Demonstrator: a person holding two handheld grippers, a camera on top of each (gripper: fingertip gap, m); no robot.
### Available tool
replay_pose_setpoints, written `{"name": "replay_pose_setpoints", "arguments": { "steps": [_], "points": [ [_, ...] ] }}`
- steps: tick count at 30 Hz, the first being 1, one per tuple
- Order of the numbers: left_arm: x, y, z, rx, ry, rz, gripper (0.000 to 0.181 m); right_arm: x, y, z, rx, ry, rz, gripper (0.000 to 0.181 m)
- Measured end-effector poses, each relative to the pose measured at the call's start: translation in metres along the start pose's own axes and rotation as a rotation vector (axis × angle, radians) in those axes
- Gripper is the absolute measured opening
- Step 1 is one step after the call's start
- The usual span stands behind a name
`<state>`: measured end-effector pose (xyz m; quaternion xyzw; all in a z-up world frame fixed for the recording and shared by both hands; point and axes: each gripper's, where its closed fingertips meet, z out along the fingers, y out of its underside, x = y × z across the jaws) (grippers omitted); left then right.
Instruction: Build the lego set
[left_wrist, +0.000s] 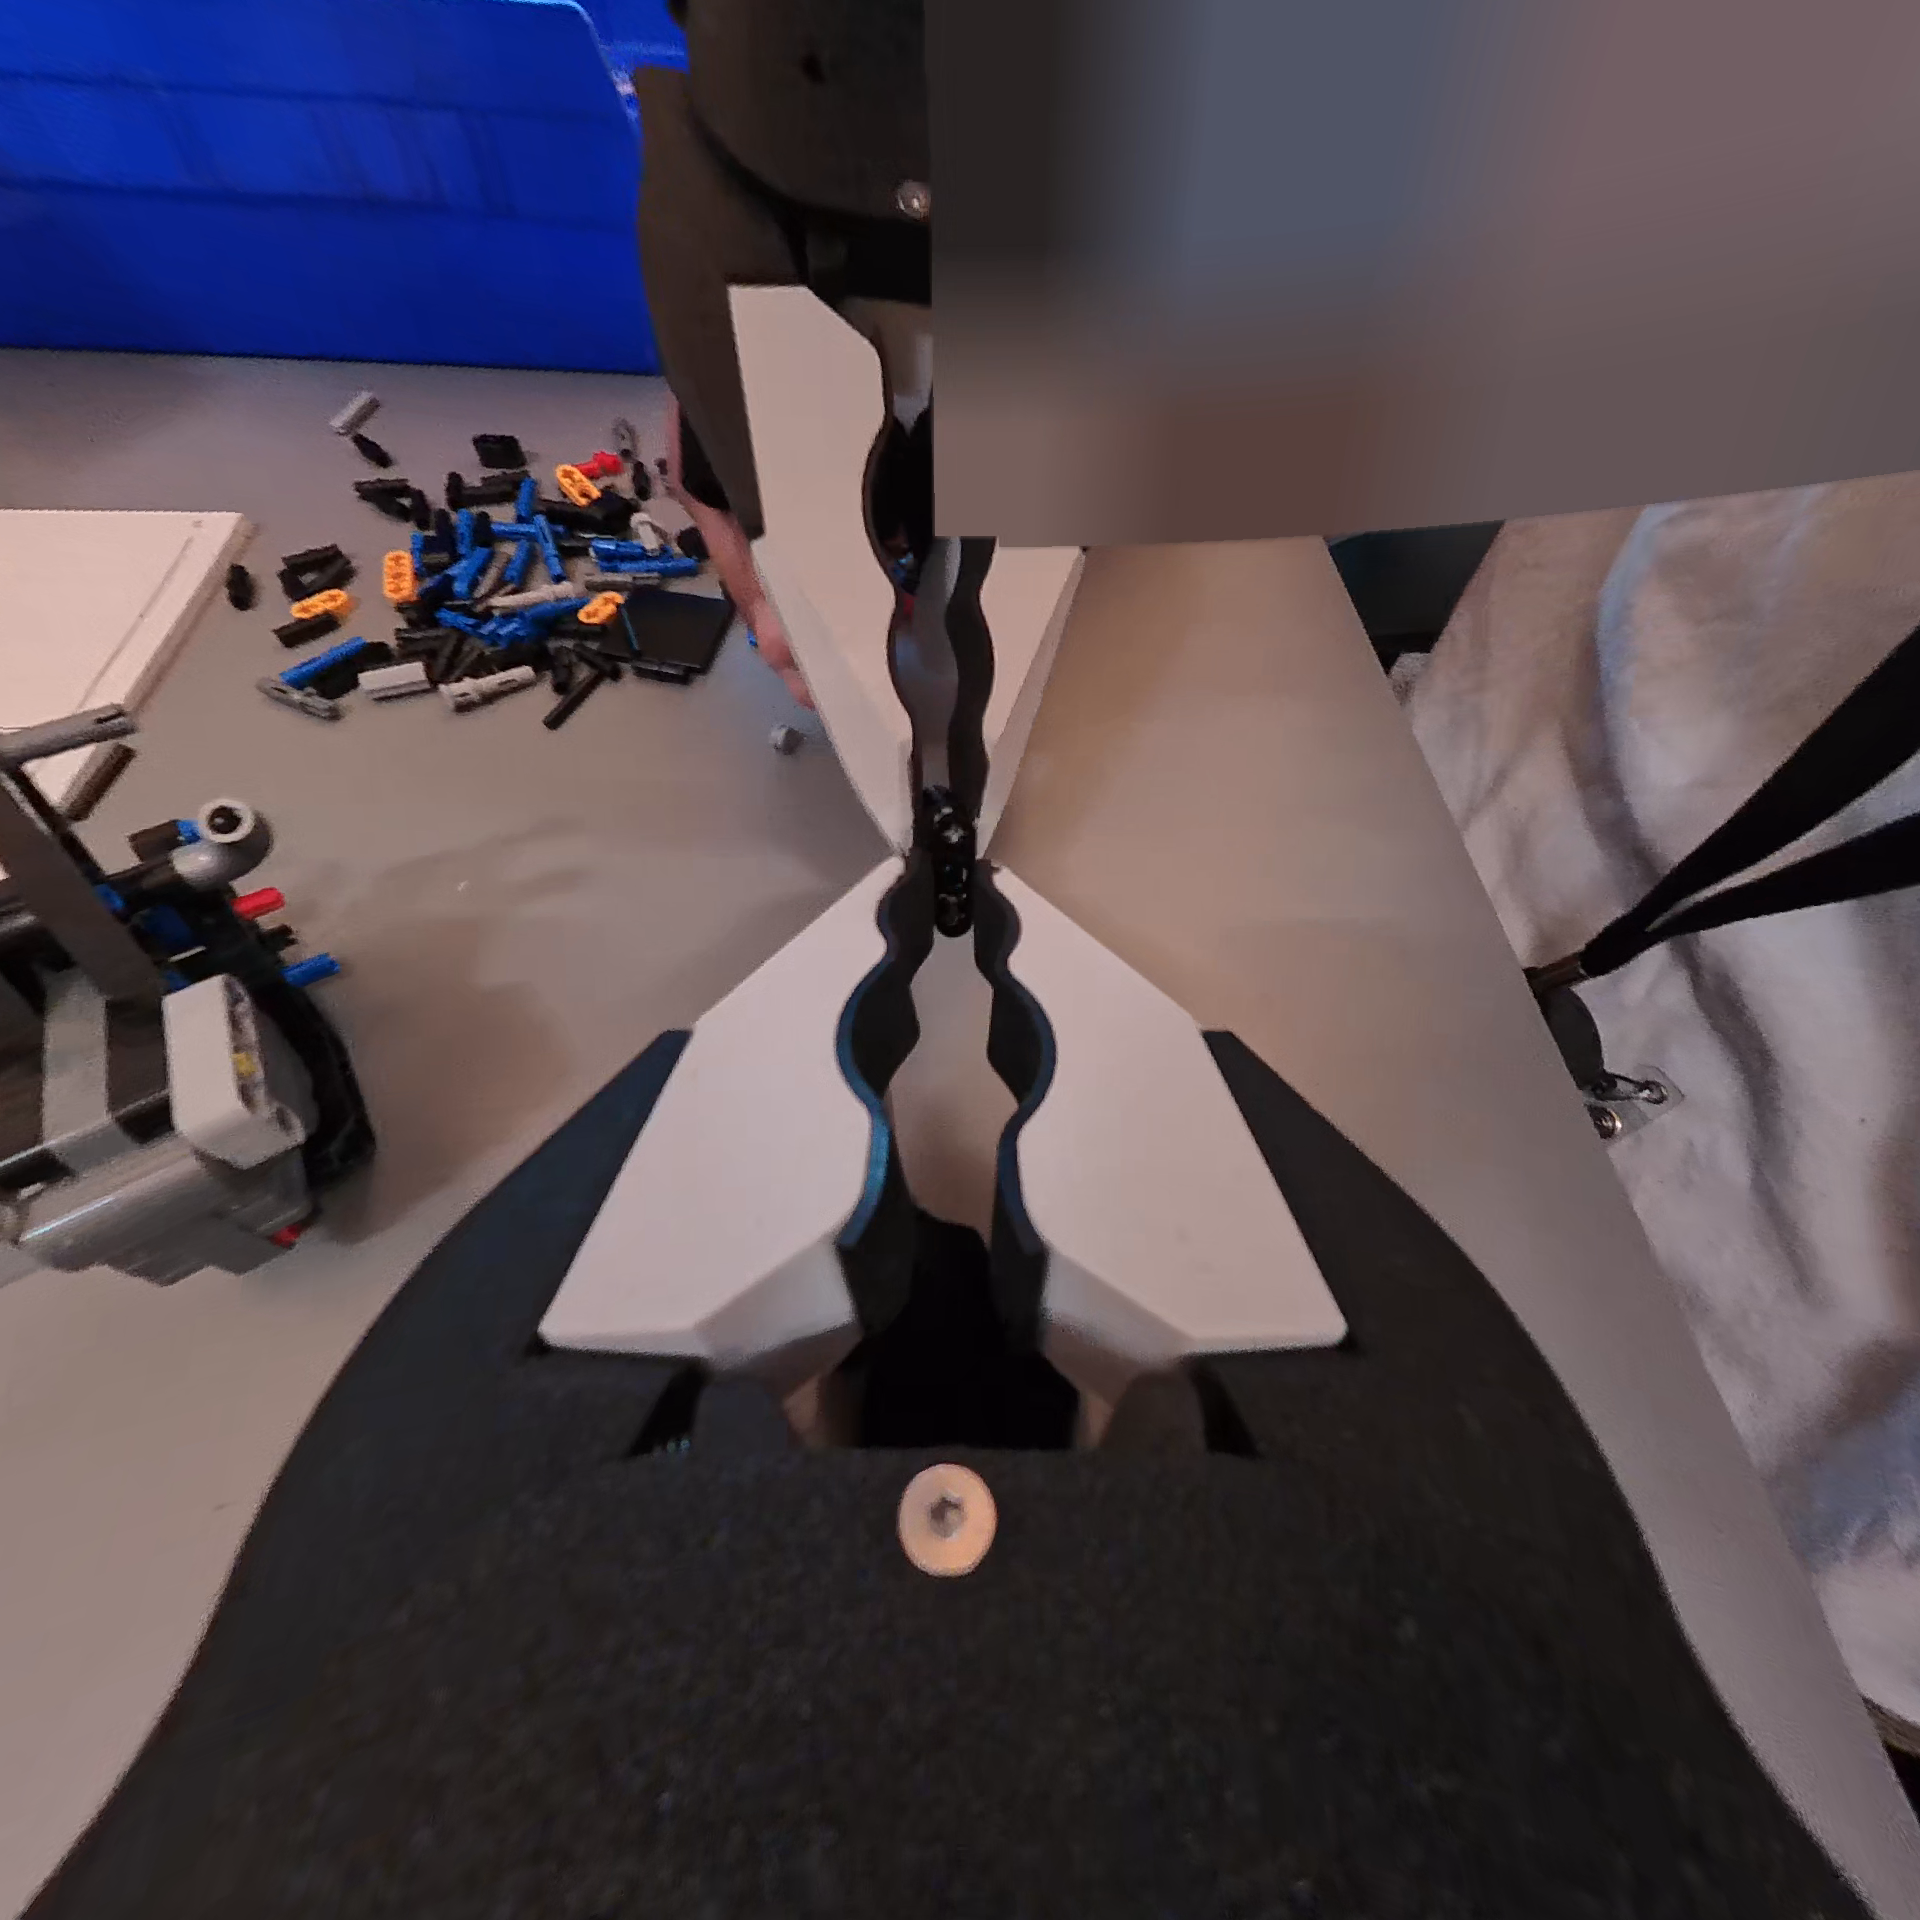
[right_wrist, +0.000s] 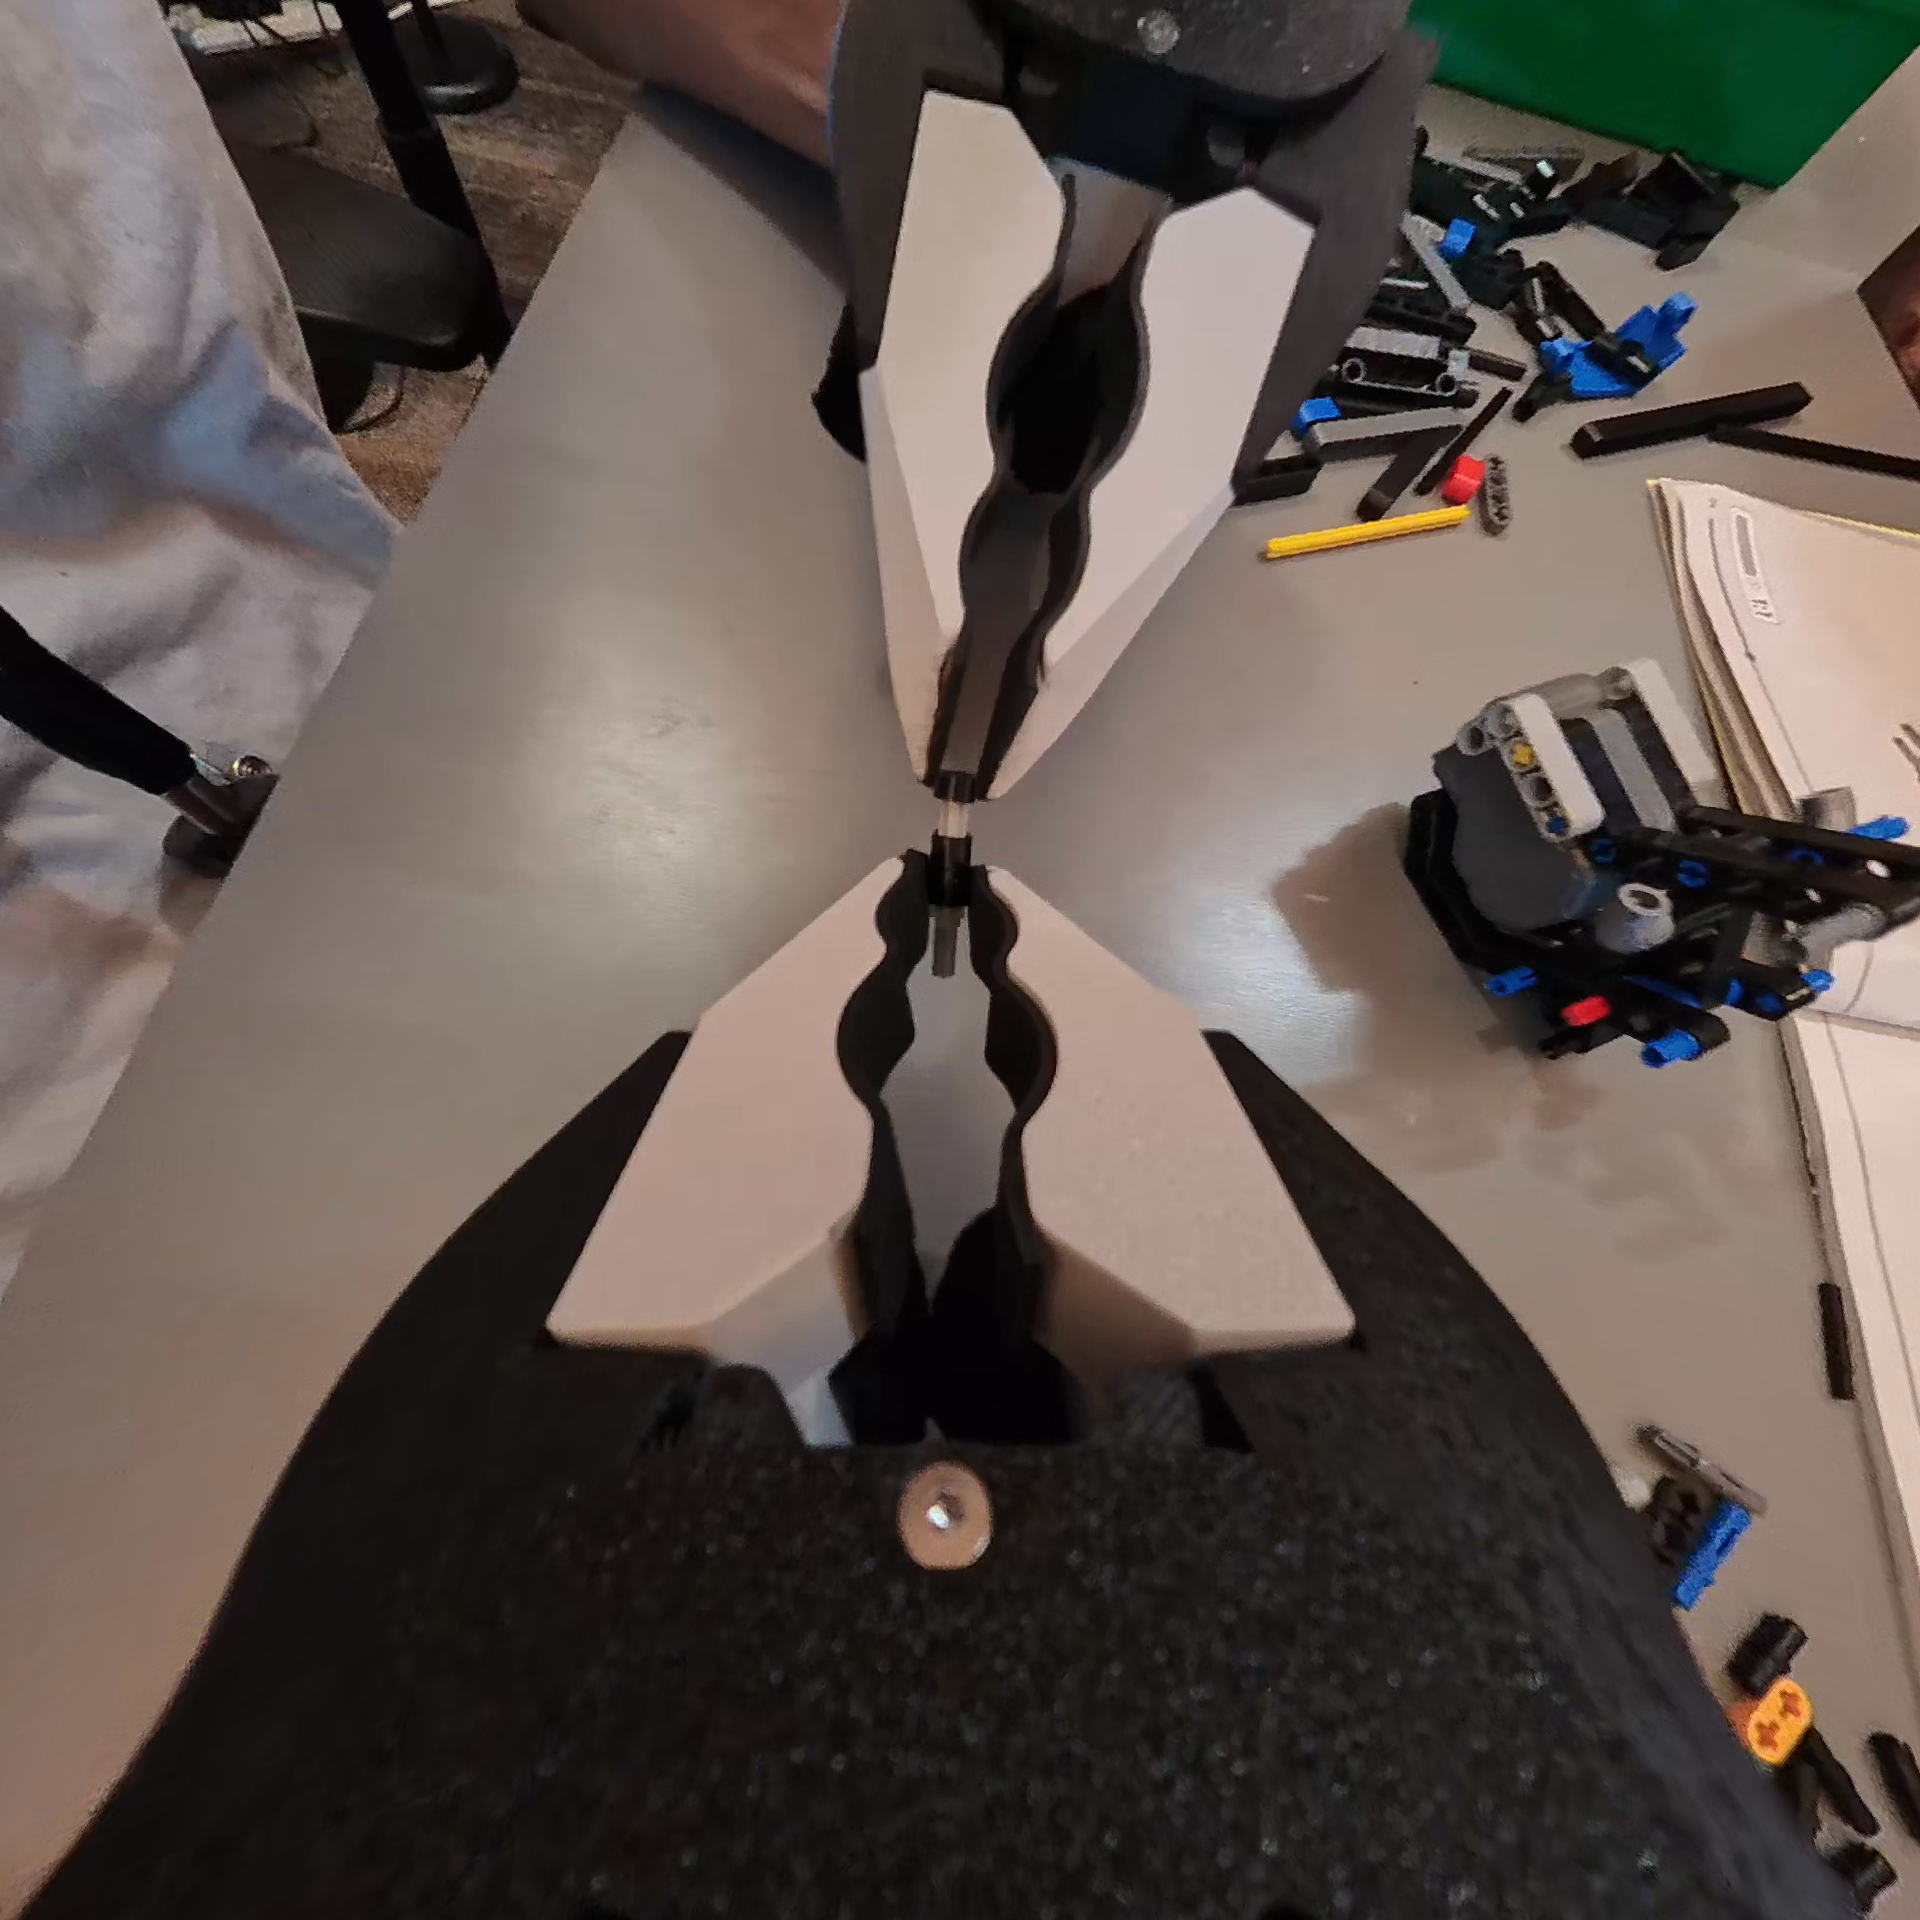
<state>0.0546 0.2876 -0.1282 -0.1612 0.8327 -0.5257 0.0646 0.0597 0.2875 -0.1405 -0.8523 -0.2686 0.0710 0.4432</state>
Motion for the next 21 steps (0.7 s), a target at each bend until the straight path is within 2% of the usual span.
{"name": "replay_pose_setpoints", "arguments": {
  "steps": [10, 15, 21],
  "points": [
    [0.005, 0.014, 0.007, -0.098, 0.009, 0.013, 0.005, -0.007, 0.011, 0.007, -0.089, -0.024, -0.006, 0.006],
    [-0.002, 0.01, 0.006, -0.07, -0.015, -0.02, 0.005, 0.0, 0.009, 0.005, -0.055, -0.027, 0.06, 0.006],
    [-0.009, 0.014, 0.007, -0.097, -0.068, -0.017, 0.005, 0.006, 0.014, 0.007, -0.084, 0.006, 0.088, 0.006]
  ]
}}
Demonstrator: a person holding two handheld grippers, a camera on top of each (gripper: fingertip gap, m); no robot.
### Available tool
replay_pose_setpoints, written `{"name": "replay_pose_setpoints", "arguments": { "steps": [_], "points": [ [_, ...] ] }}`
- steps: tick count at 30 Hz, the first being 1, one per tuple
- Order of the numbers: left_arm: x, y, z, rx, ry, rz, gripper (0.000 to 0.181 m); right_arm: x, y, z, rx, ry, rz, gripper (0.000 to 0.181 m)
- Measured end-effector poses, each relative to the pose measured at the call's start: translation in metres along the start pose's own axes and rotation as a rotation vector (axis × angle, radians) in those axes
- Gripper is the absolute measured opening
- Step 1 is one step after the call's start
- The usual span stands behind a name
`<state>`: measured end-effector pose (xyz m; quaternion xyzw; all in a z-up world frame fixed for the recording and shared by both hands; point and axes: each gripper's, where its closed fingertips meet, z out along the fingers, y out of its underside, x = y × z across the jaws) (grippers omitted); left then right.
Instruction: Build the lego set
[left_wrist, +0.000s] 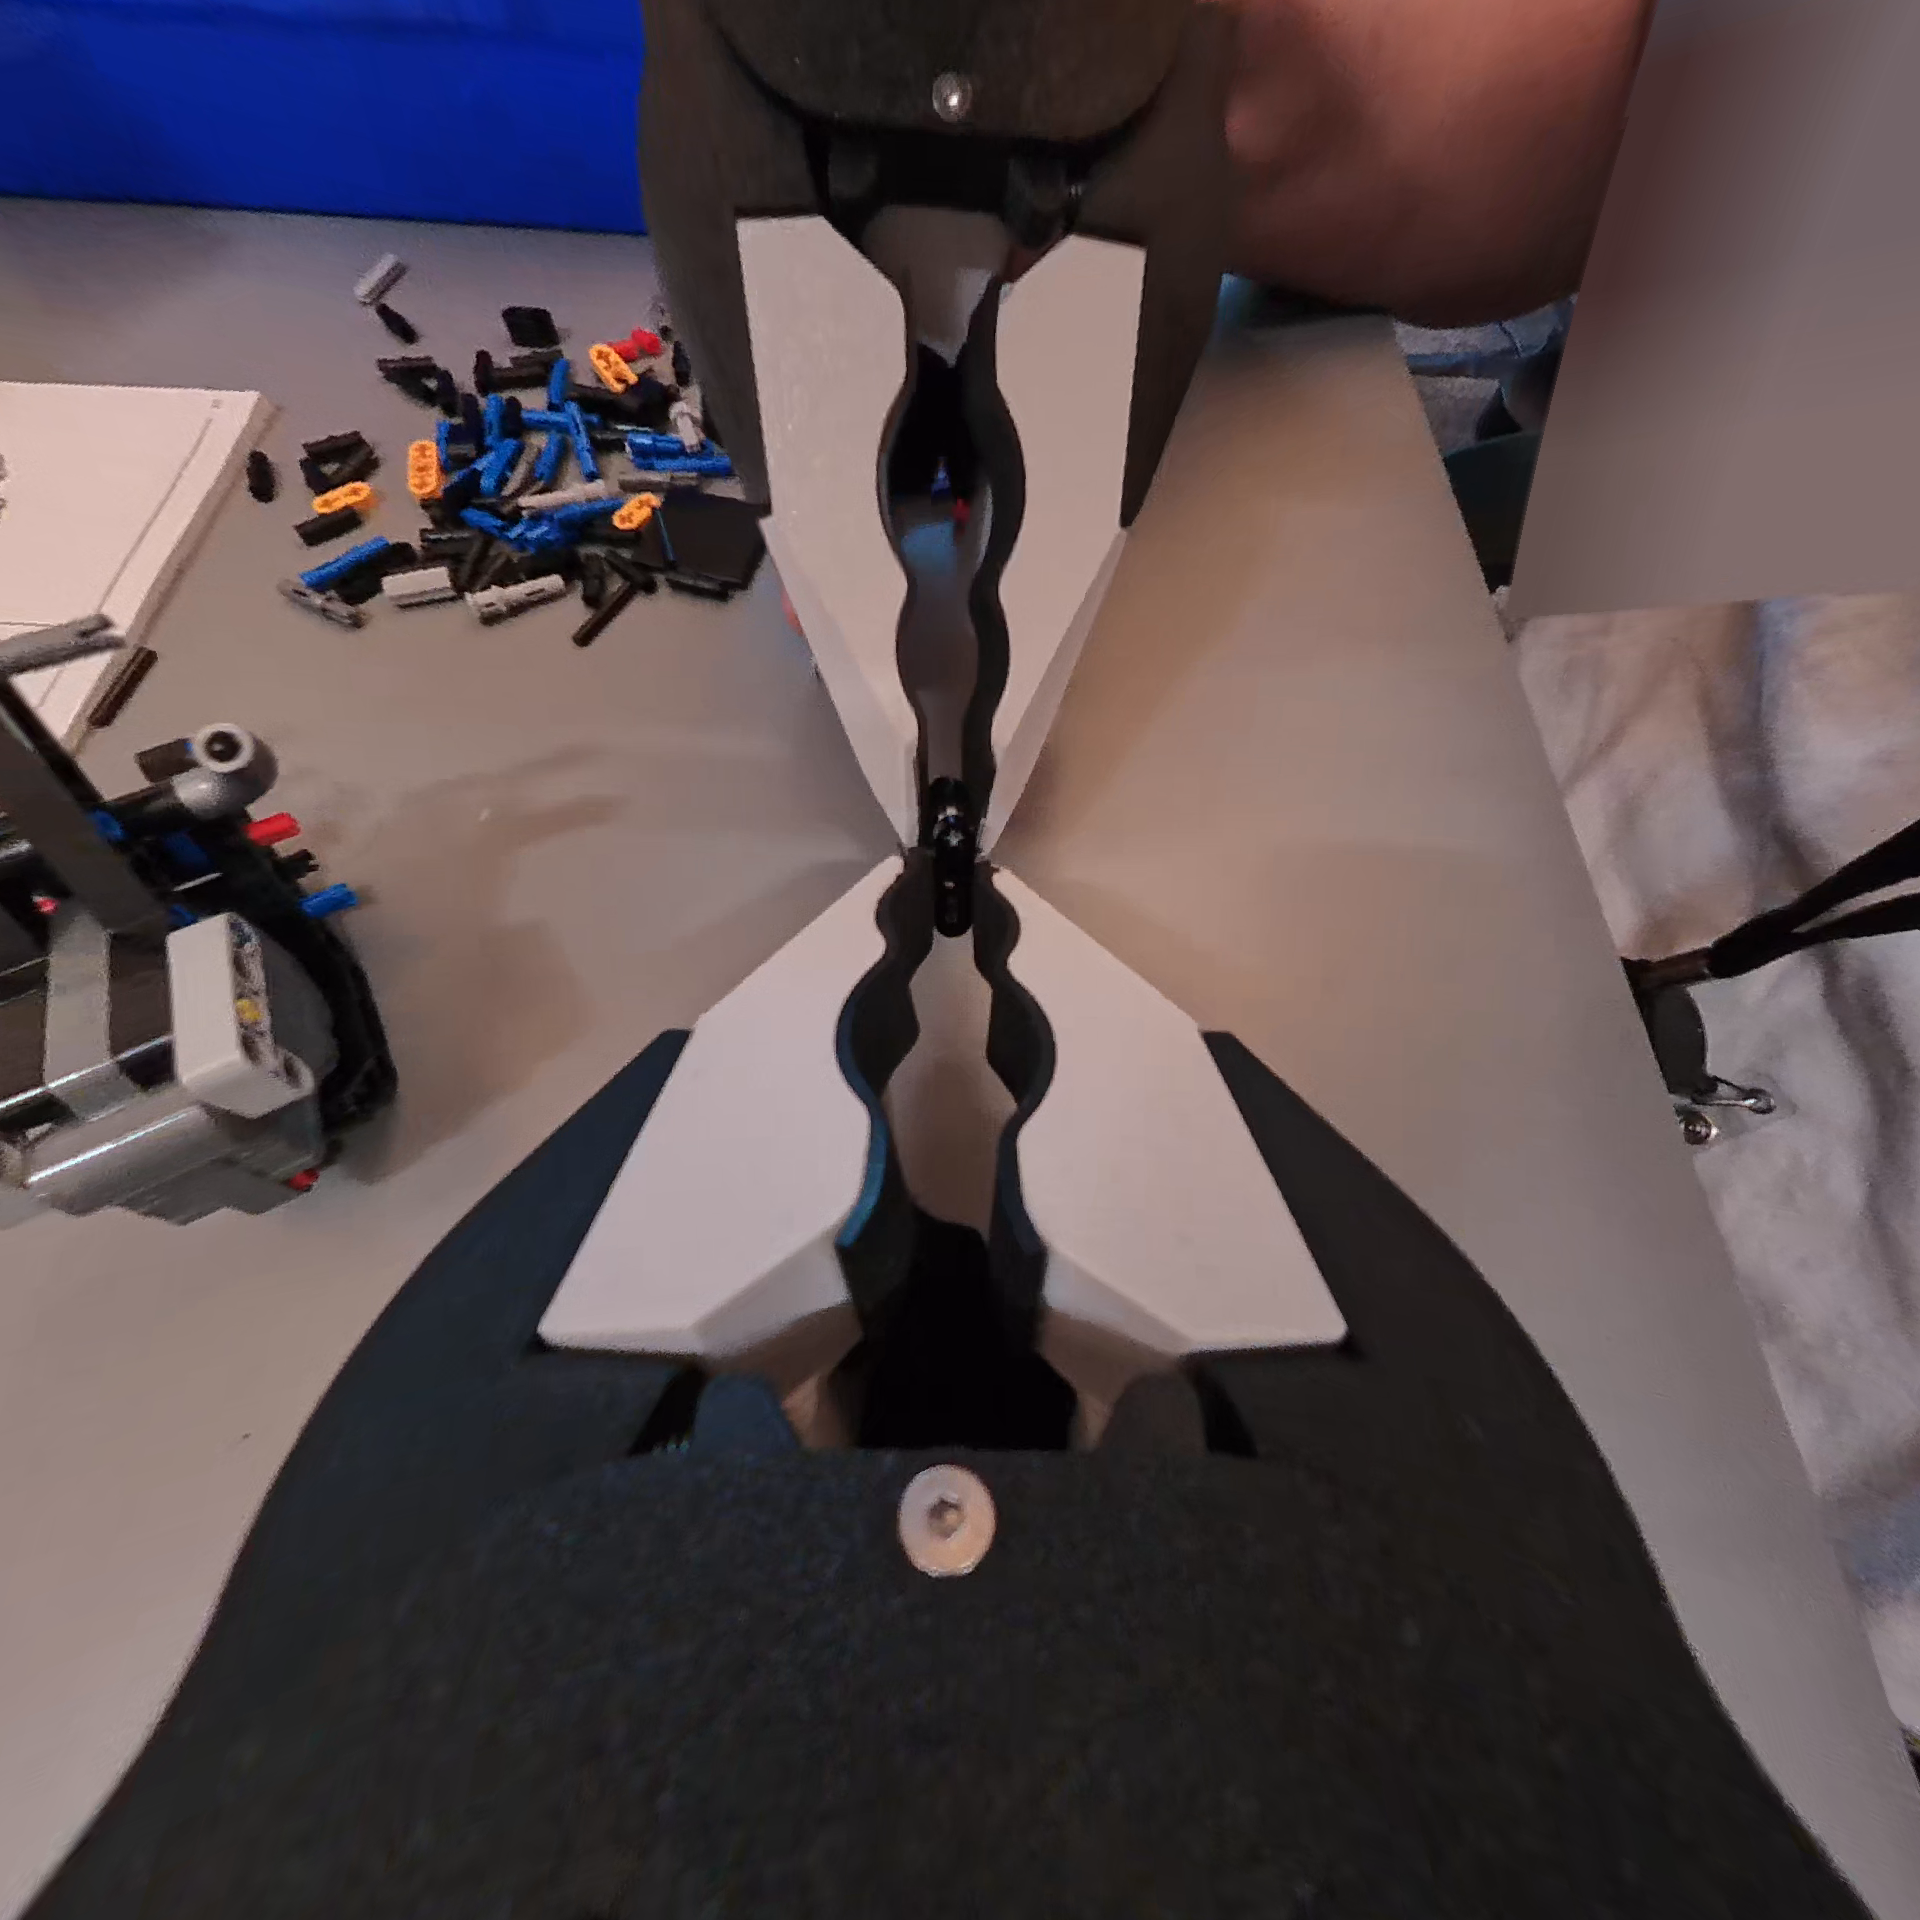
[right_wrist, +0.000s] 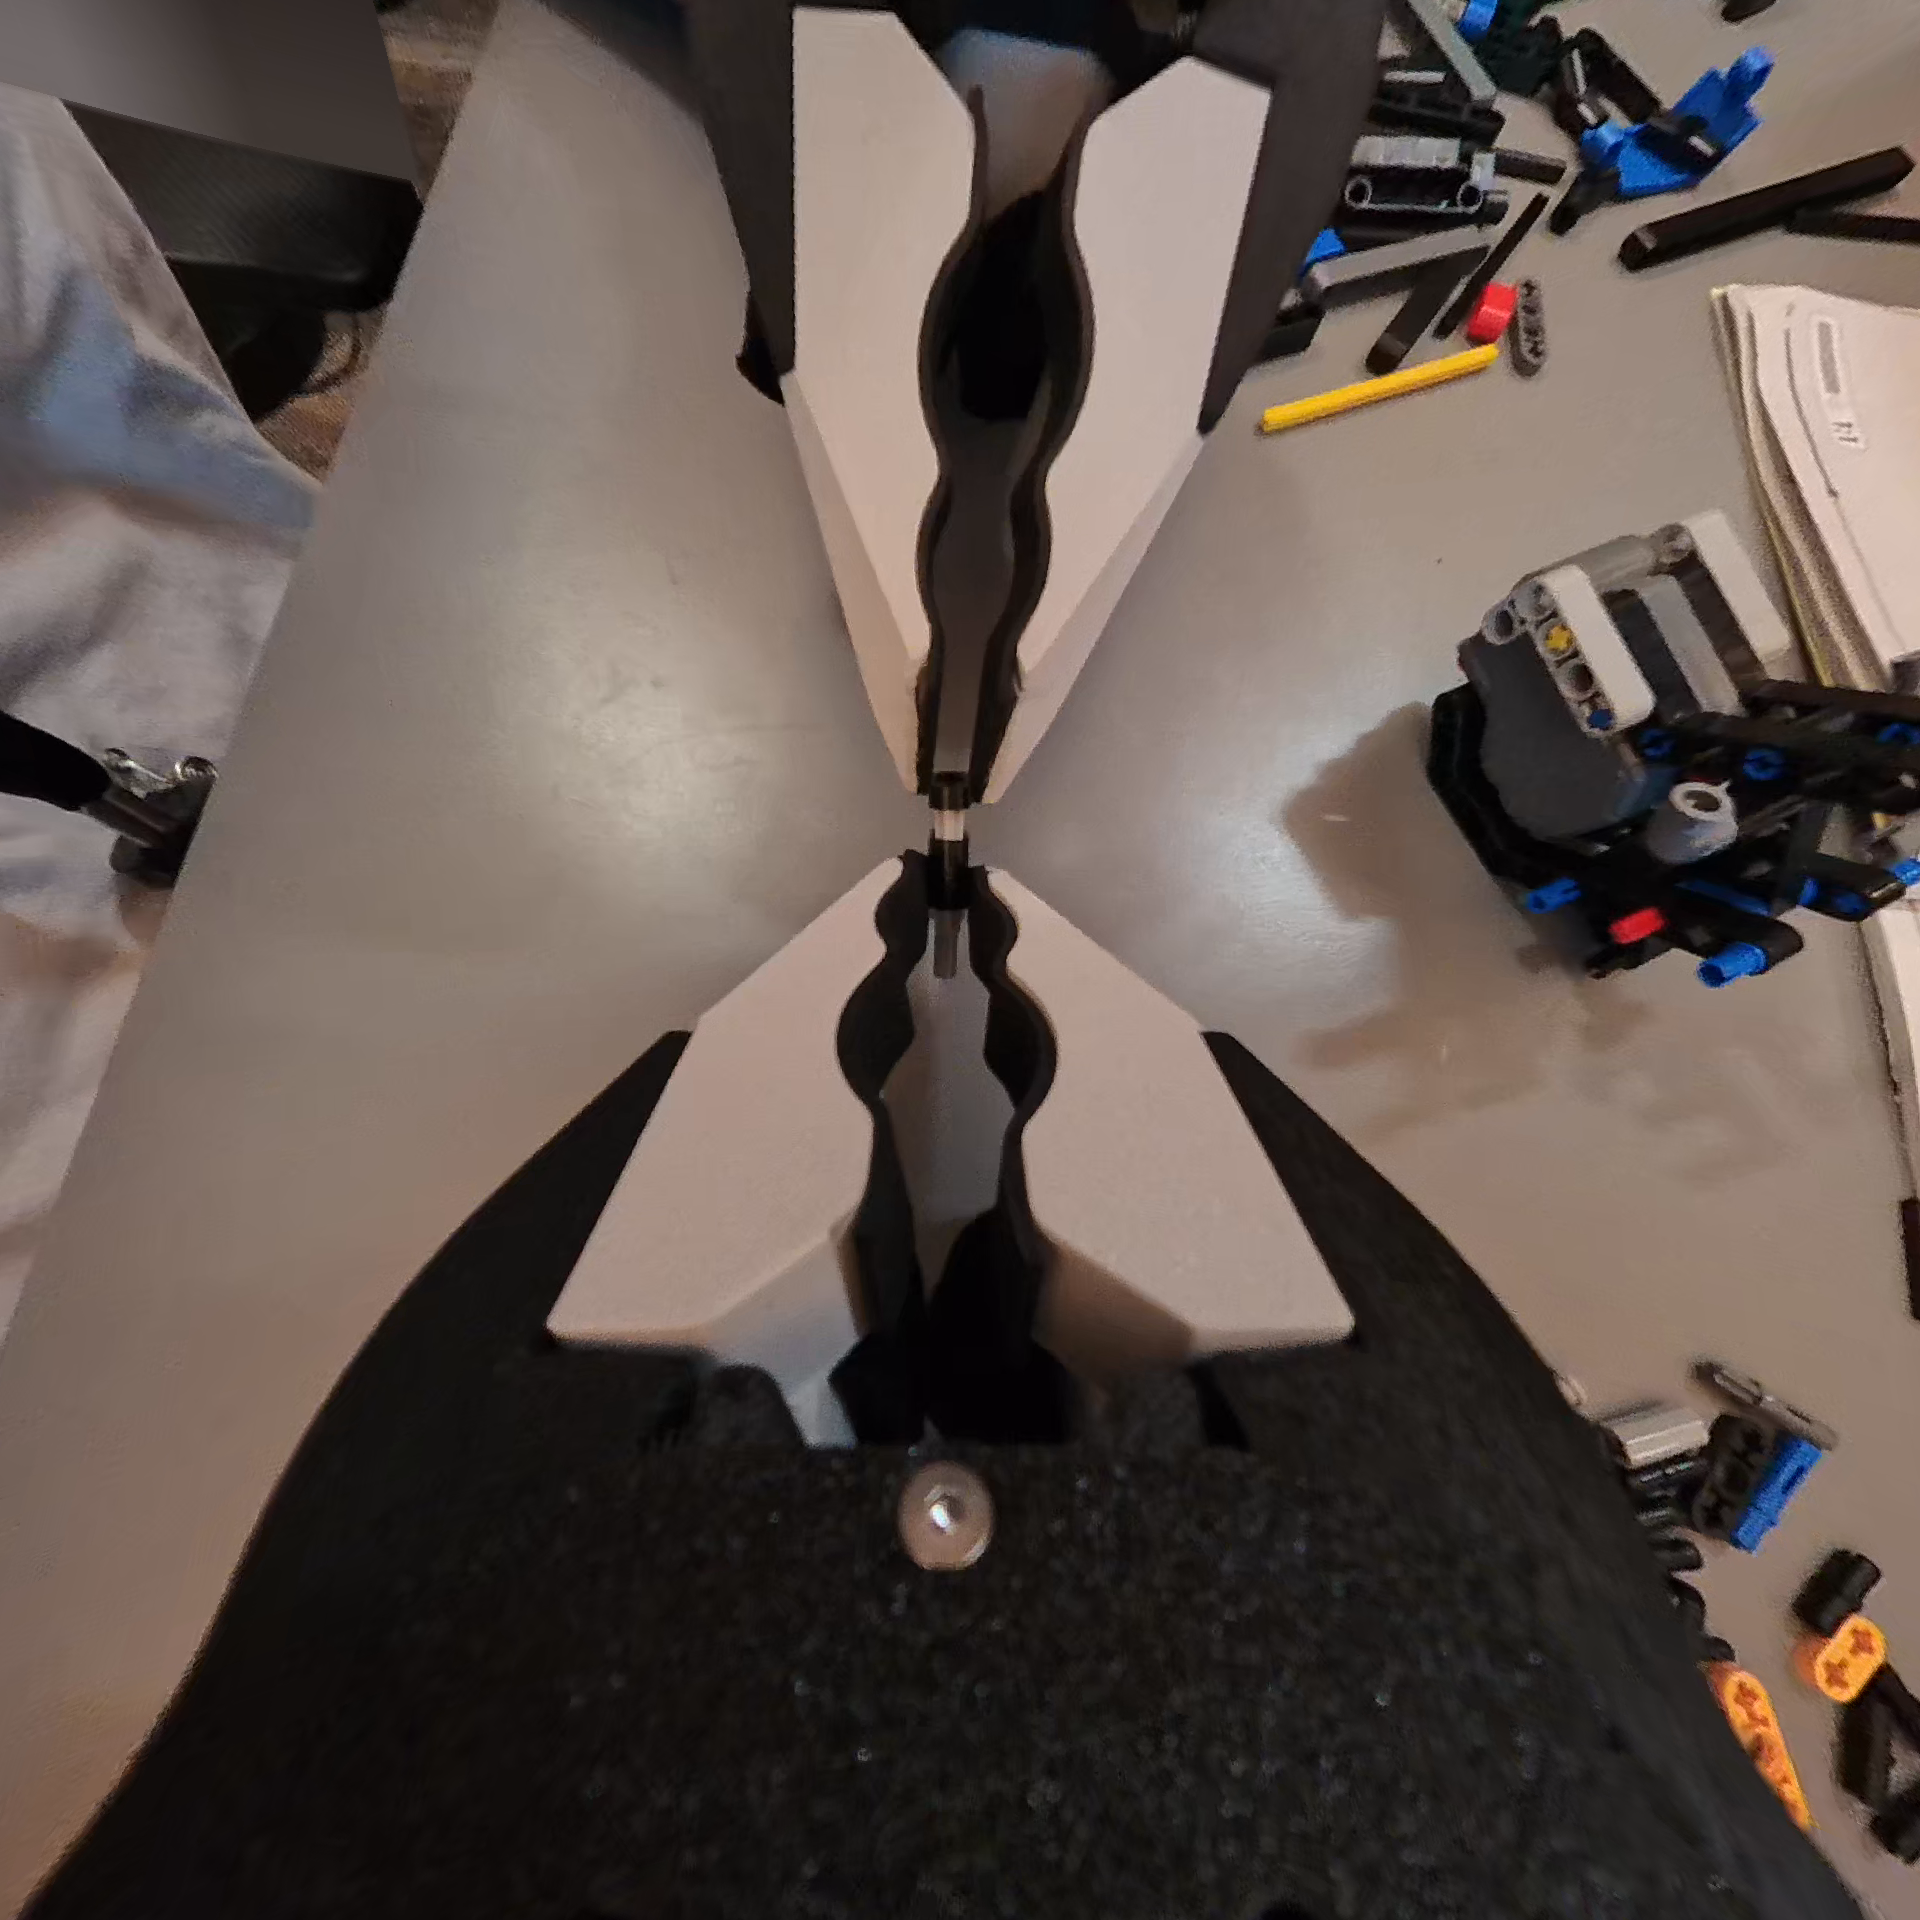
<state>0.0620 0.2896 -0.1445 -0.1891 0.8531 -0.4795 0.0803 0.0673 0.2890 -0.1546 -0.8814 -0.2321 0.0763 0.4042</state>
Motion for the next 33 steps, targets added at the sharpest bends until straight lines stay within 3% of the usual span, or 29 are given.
{"name": "replay_pose_setpoints", "arguments": {
  "steps": [10, 20, 33],
  "points": [
    [-0.008, -0.012, -0.008, 0.086, 0.008, -0.093, 0.005, 0.009, -0.011, -0.008, 0.095, -0.002, 0.088, 0.006],
    [-0.023, -0.042, -0.032, 0.294, -0.001, -0.15, 0.006, 0.021, -0.043, -0.022, 0.36, -0.102, 0.368, 0.006],
    [-0.024, -0.051, -0.038, 0.344, -0.012, -0.143, 0.014, 0.025, -0.056, -0.025, 0.491, -0.152, 0.454, 0.007]
  ]
}}
